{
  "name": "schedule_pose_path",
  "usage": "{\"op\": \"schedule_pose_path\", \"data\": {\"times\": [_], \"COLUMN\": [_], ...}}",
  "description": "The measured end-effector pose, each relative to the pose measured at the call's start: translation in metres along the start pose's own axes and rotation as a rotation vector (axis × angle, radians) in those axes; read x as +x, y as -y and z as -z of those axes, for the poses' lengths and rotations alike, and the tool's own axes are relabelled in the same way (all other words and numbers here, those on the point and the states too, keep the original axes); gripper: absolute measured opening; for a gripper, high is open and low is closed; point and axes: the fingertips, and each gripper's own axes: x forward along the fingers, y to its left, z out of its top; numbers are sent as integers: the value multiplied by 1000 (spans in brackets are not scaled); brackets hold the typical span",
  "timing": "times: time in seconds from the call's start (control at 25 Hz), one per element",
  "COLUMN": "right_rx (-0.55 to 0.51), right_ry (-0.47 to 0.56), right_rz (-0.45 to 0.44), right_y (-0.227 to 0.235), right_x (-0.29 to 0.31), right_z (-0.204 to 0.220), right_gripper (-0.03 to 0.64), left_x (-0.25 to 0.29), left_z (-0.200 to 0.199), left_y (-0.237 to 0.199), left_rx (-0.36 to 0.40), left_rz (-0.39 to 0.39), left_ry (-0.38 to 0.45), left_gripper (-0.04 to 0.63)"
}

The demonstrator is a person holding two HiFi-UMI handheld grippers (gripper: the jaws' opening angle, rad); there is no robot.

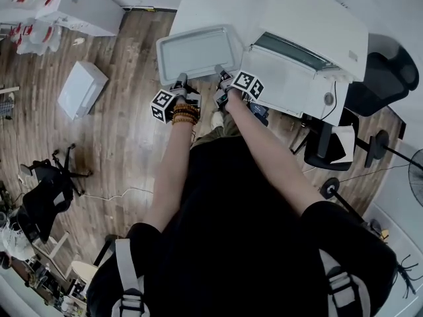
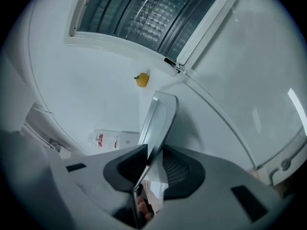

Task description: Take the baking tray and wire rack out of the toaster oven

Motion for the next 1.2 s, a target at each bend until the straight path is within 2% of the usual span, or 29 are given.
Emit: {"op": "schedule_pose_path", "data": {"times": [0.08, 0.16, 0.2, 0.28, 0.36, 0.48, 0.64, 0.72, 0.92, 1.08, 1.2], "right_rx": [-24, -70, -94, -109, -94, -84, -55, -62, -63, -71, -49], "right_ry": [-3, -6, -9, -20, -39, -101, -165, -166, -164, -152, -115], "right_rz": [3, 8, 18, 42, 77, 137, 161, 175, 114, 81, 74], "right_y": [-2, -5, -6, -5, 2, 14, 21, 27, 21, 17, 20], "right_x": [3, 6, 7, 9, 8, 5, -1, -9, -22, -35, -47], "right_z": [-6, -11, -13, -13, -8, 9, 31, 36, 47, 51, 47], "right_gripper": [113, 124, 135, 219, 250, 250, 259, 258, 258, 258, 258], "left_x": [8, 15, 19, 25, 25, 19, 6, 1, -9, -19, -22], "left_z": [-1, -1, 0, 4, 9, 19, 28, 31, 53, 61, 67], "left_y": [6, 15, 20, 25, 21, 4, -20, -26, -35, -40, -35], "left_rx": [36, 118, 160, 198, 184, 193, 208, 204, 297, 278, 297], "left_rz": [19, 42, 48, 46, 34, -28, -108, -115, -127, -115, -102], "left_ry": [8, -4, -22, -57, -71, -111, -146, -159, -259, -262, -272], "left_gripper": [66, 68, 101, 227, 263, 273, 276, 279, 281, 281, 281]}}
